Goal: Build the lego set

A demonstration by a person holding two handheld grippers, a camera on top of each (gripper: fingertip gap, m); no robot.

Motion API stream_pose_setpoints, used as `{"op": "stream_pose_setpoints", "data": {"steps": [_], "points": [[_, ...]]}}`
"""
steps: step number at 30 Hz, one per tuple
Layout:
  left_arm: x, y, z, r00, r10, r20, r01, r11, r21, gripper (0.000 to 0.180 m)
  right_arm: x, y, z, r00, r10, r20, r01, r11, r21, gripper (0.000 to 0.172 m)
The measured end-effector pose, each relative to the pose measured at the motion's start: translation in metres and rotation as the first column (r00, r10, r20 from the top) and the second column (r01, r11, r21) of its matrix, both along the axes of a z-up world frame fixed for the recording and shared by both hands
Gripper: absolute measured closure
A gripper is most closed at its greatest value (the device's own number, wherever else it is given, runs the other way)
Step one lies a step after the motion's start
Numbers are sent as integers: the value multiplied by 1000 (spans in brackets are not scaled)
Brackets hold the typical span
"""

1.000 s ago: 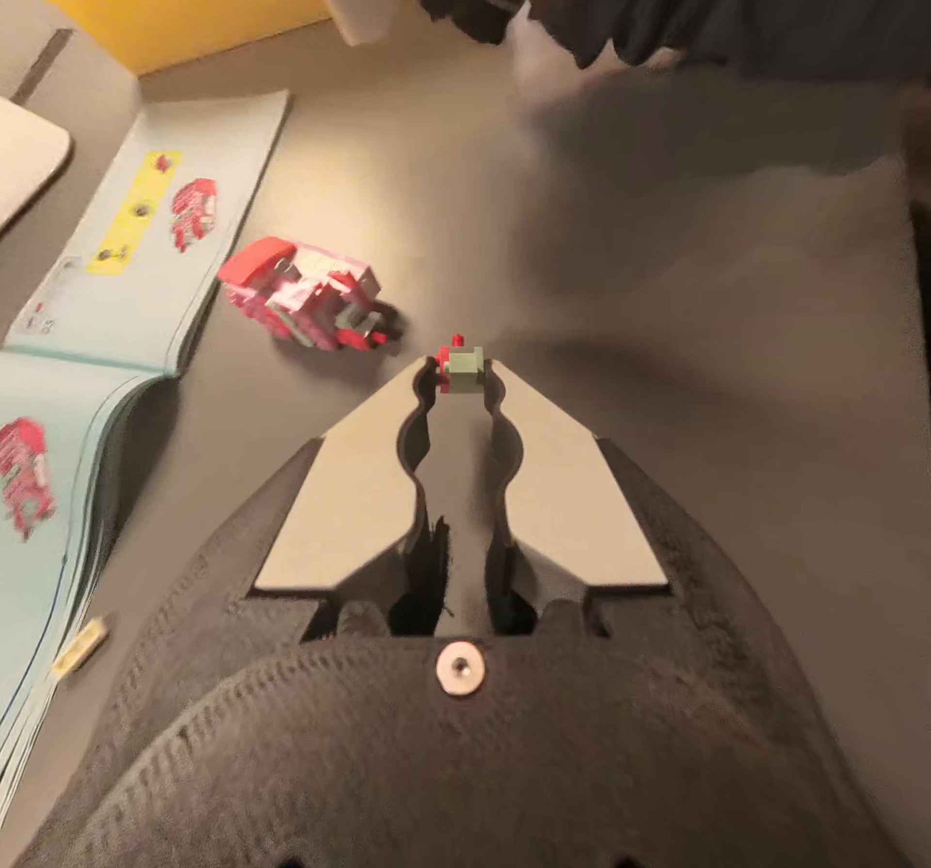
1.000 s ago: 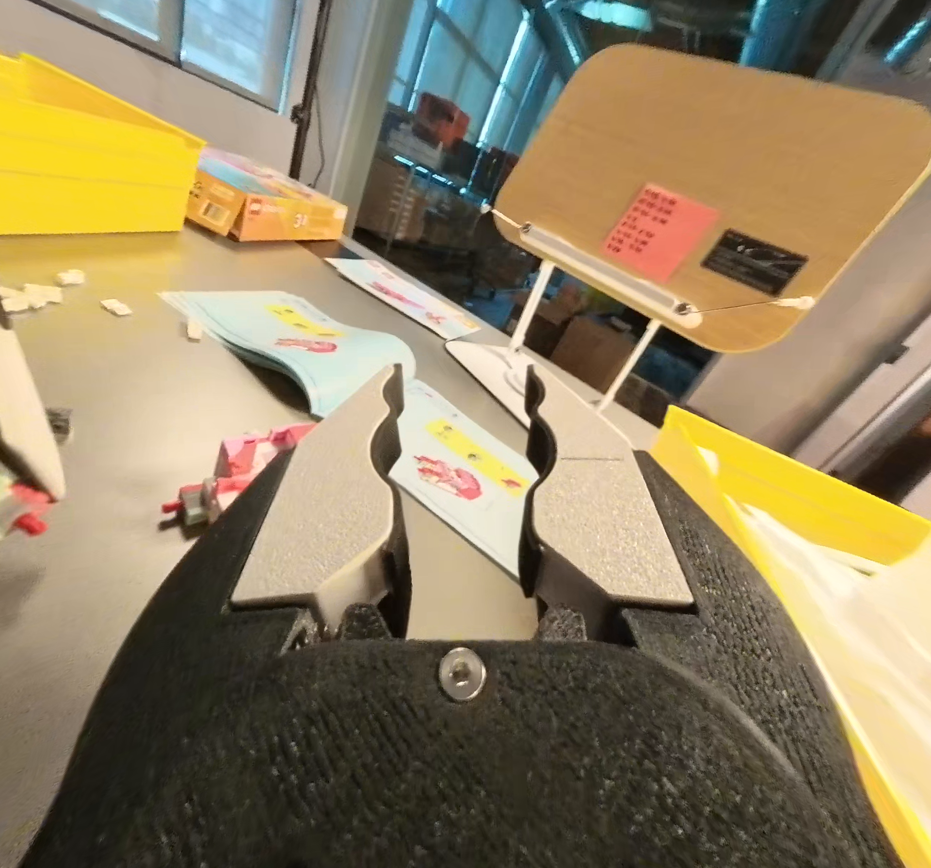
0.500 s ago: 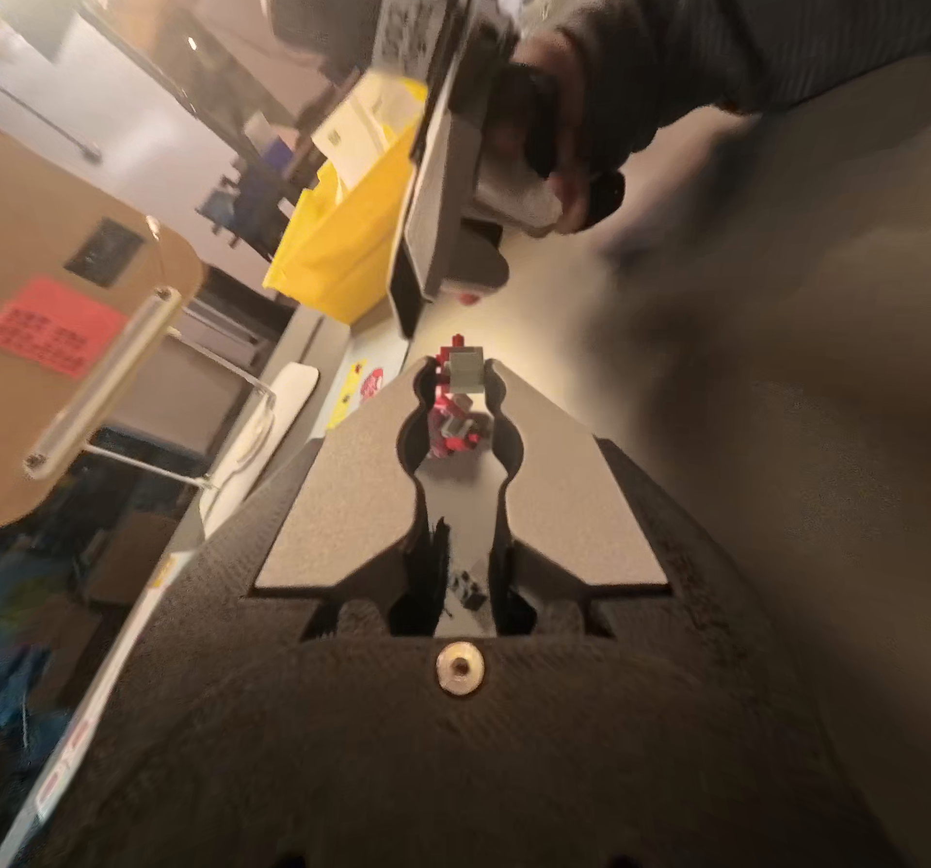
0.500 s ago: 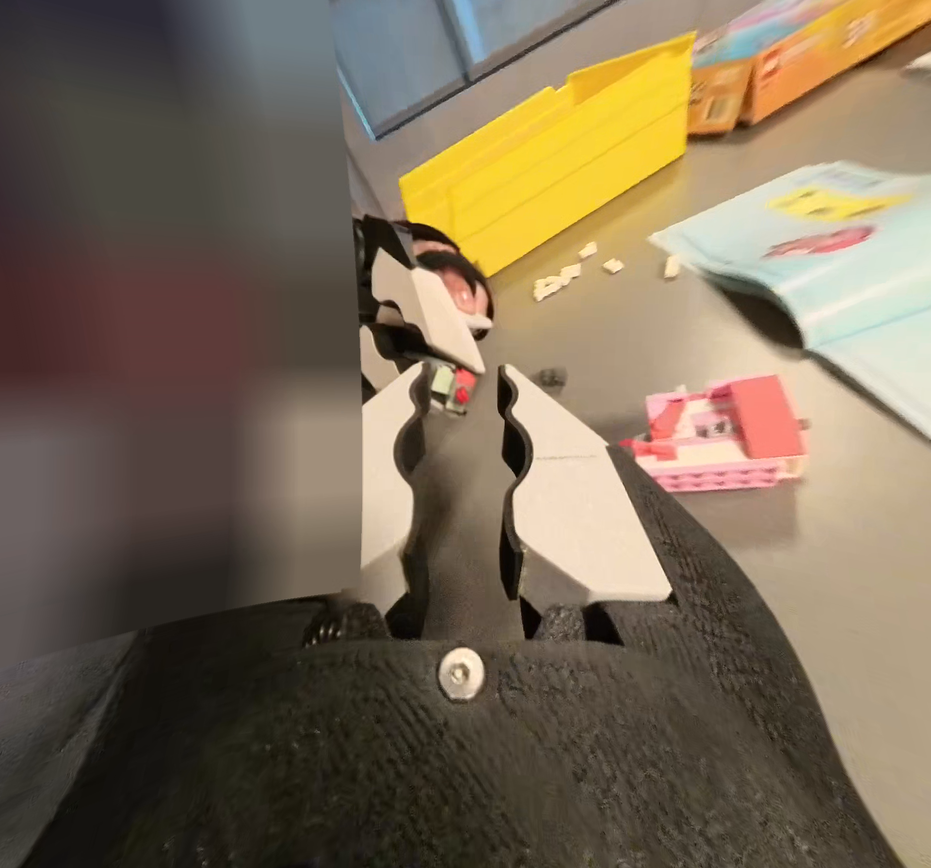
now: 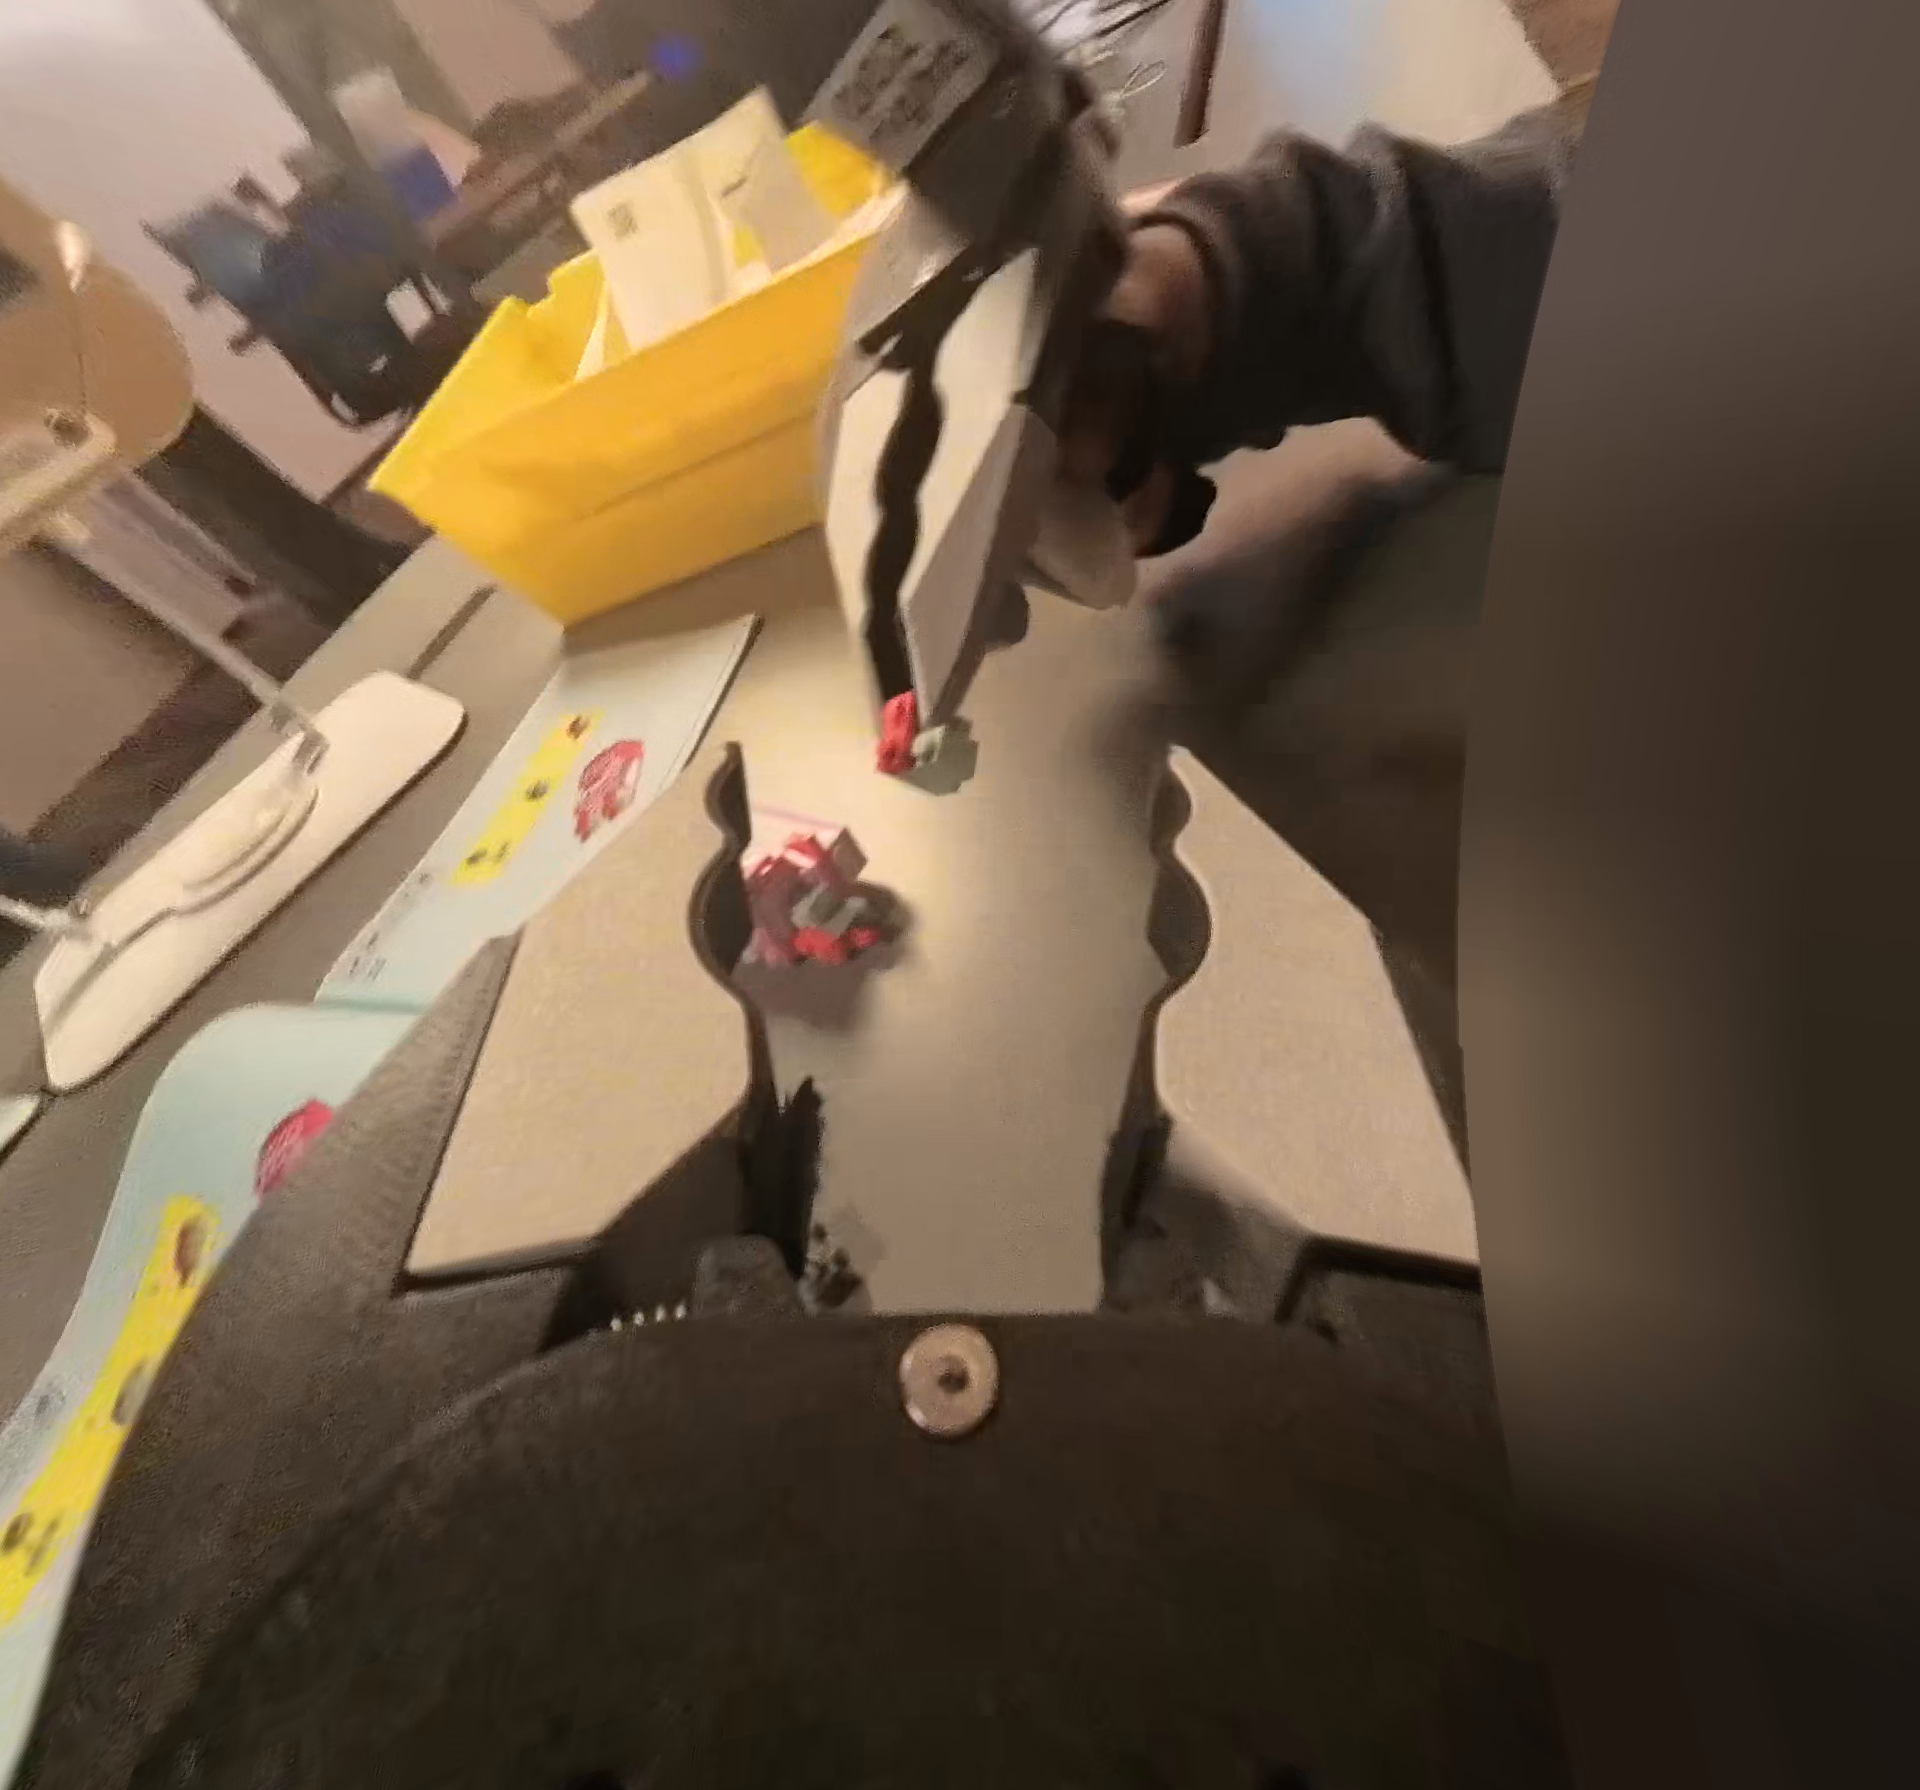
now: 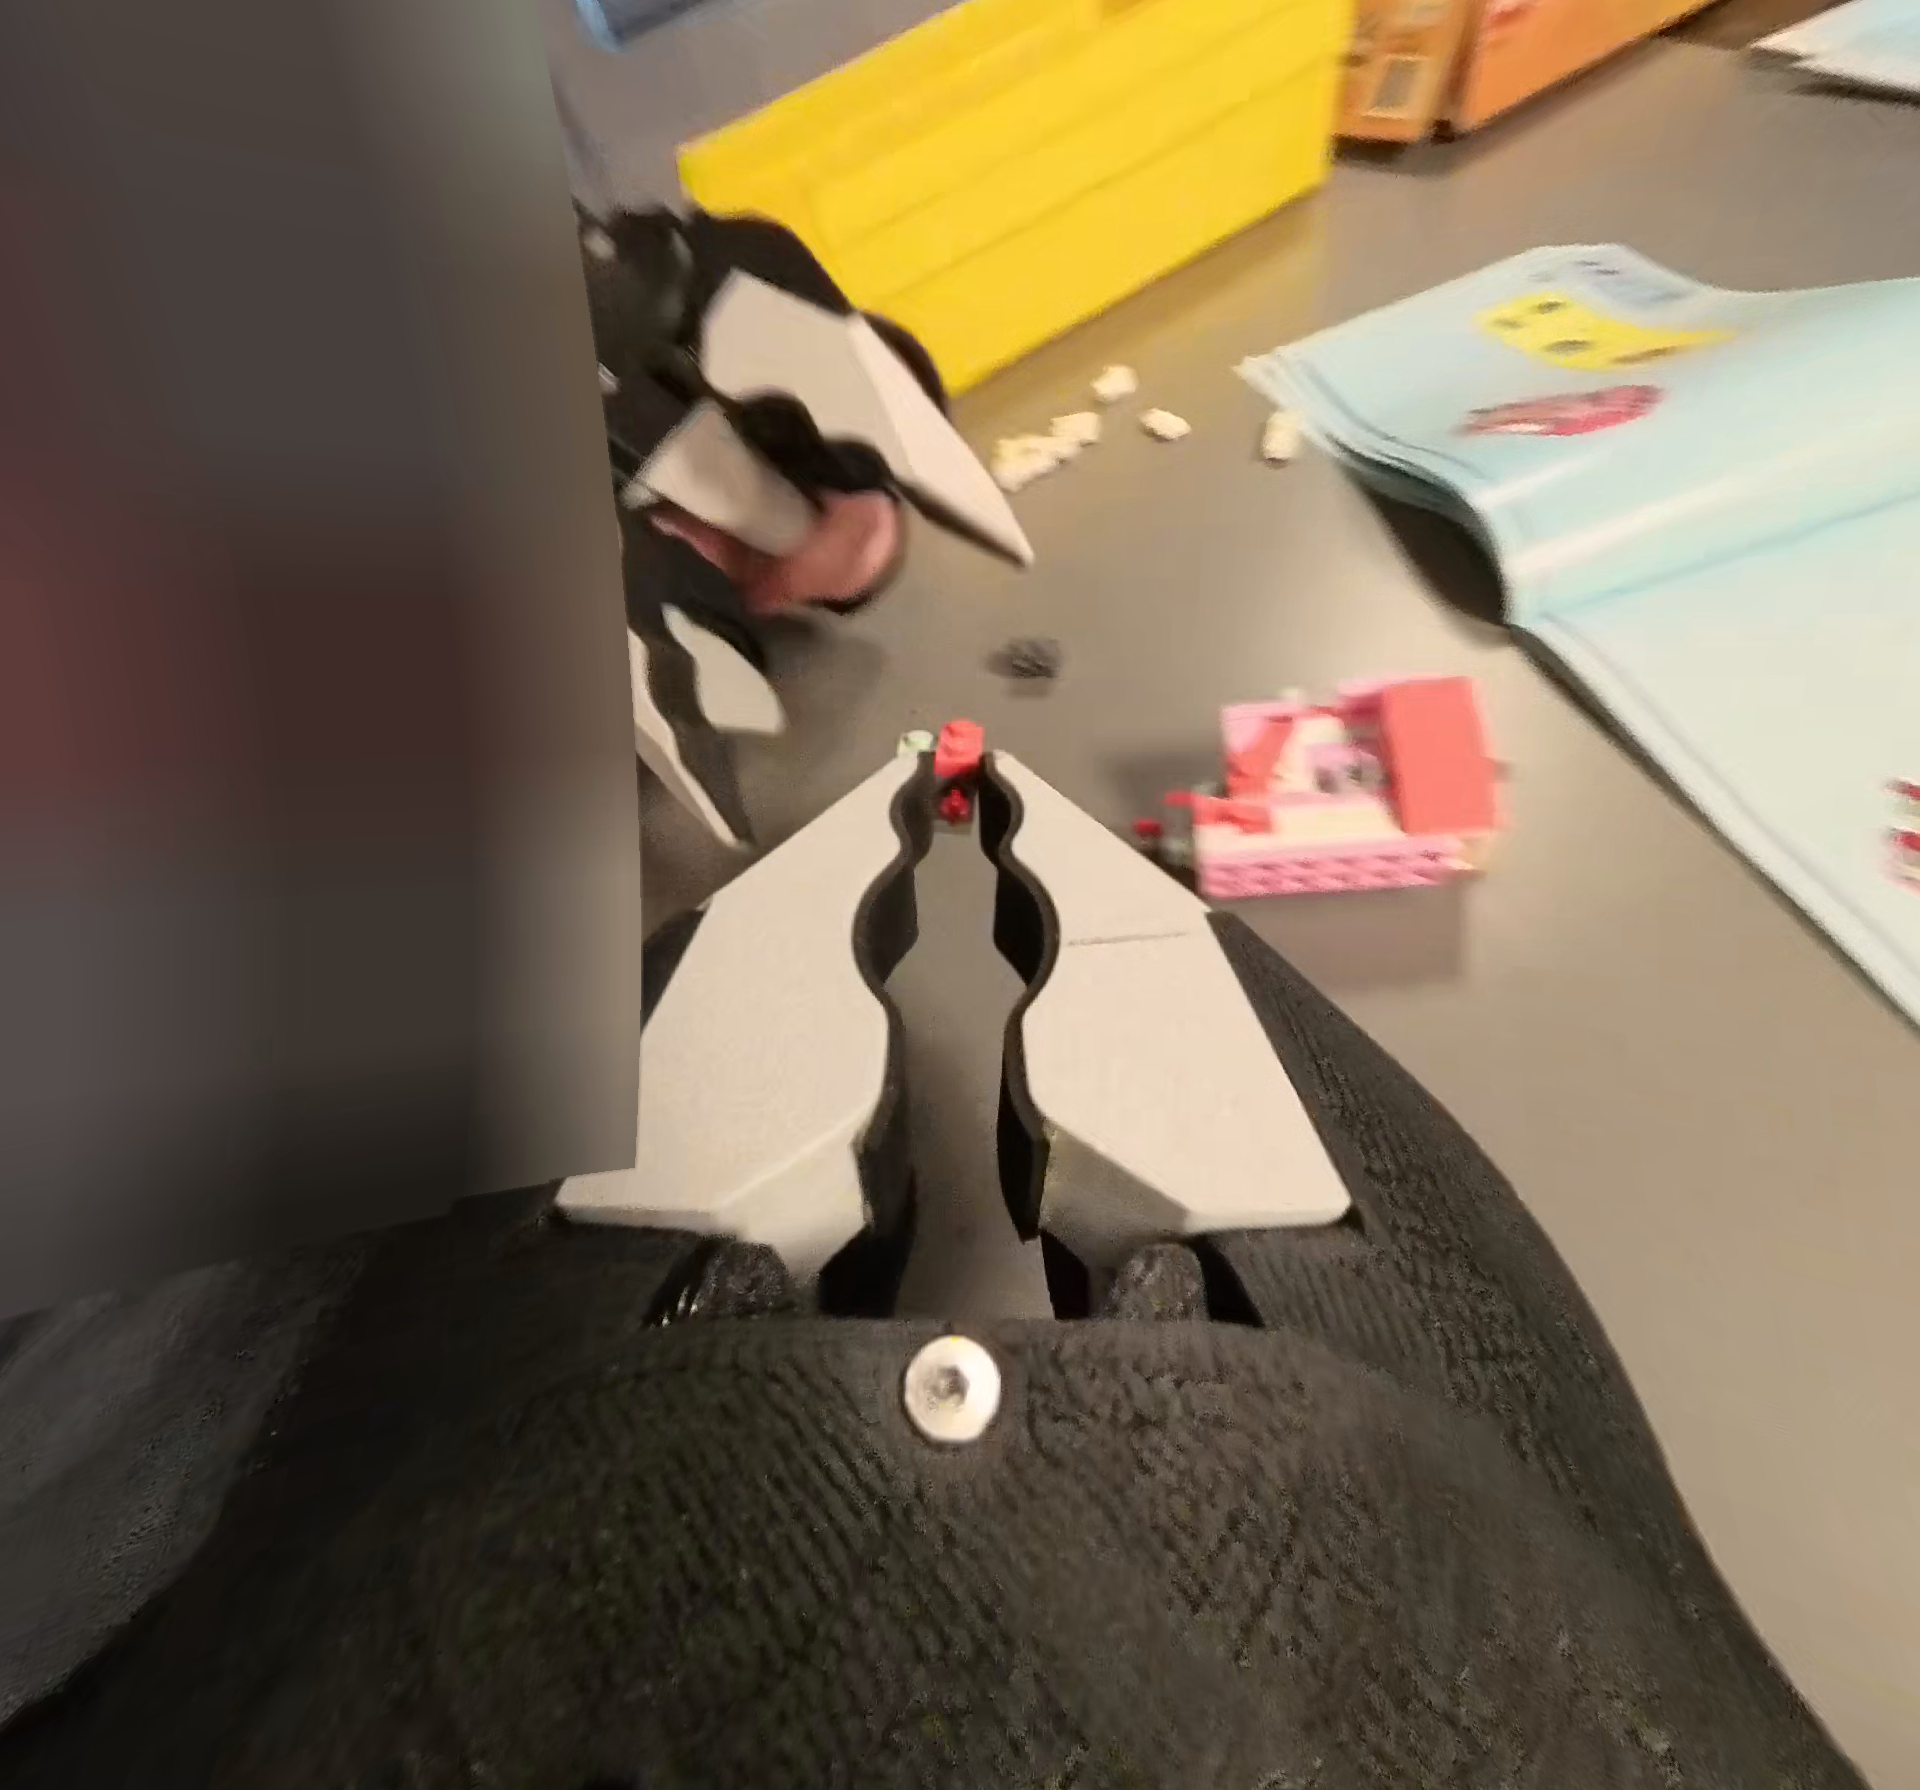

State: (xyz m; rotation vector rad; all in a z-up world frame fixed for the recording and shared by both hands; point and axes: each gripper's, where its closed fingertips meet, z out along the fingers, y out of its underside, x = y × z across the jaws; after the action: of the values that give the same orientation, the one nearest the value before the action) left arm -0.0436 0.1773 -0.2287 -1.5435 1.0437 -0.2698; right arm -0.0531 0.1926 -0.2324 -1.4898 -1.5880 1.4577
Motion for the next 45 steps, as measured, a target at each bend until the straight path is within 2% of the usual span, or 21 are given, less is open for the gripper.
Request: {"op": "stream_pose_setpoints", "data": {"steps": [1,4,7,9,12,15,16,19,21,24,26,28,30,34,35,37,39,42,45], "points": [[-6,6,0,1000,31,5,-31,999,-24,103,2,10,-5,999,-49,22,47,997,56,165],[-20,21,-8,997,77,8,-75,985,-156,100,9,23,-19,990,-112,89,93,977,194,165],[-30,35,-15,996,84,-33,-89,971,-223,105,17,37,-44,964,-169,204,101,946,309,165],[-33,44,-14,997,75,-20,-78,965,-250,118,19,40,-53,955,-180,234,97,939,329,165],[-34,60,6,989,103,109,-80,977,-199,131,19,41,-53,958,-178,225,94,936,340,165],[-42,64,18,971,158,180,-137,983,-124,132,24,43,-59,950,-187,249,88,928,363,165],[-47,64,19,967,178,183,-162,982,-100,131,27,44,-66,940,-192,281,77,924,374,161],[-59,60,18,956,229,182,-221,973,-63,138,27,38,-60,953,-155,259,62,941,334,146],[-62,60,20,949,238,205,-227,971,-77,142,24,39,-44,972,-164,170,109,949,294,139],[-63,62,24,934,253,252,-226,965,-132,136,9,50,-15,970,-240,22,228,943,241,119],[-66,63,22,927,275,255,-235,956,-174,130,-4,57,-18,959,-279,52,250,916,313,96],[-69,64,18,926,280,252,-232,951,-204,129,-16,59,-26,954,-272,123,207,900,383,72],[-70,63,17,928,265,261,-213,954,-211,129,-22,55,-35,952,-226,205,135,914,383,66],[-69,59,14,943,213,256,-159,963,-219,128,-19,66,-57,908,-192,373,6,895,446,77],[-64,55,15,953,164,256,-109,970,-216,124,-19,67,-59,900,-177,398,-17,899,438,81],[-45,34,21,958,-25,284,80,980,-182,108,-21,66,-57,901,-151,407,-36,908,416,94],[-36,23,26,951,-116,287,162,976,-142,100,-23,65,-55,909,-140,394,-41,908,416,109],[-34,19,25,963,-140,229,165,982,-92,95,-23,63,-57,907,-123,404,-48,921,387,111],[-36,23,19,978,-113,174,127,989,-72,92,-29,62,-48,933,-122,337,9,948,318,111]]}}
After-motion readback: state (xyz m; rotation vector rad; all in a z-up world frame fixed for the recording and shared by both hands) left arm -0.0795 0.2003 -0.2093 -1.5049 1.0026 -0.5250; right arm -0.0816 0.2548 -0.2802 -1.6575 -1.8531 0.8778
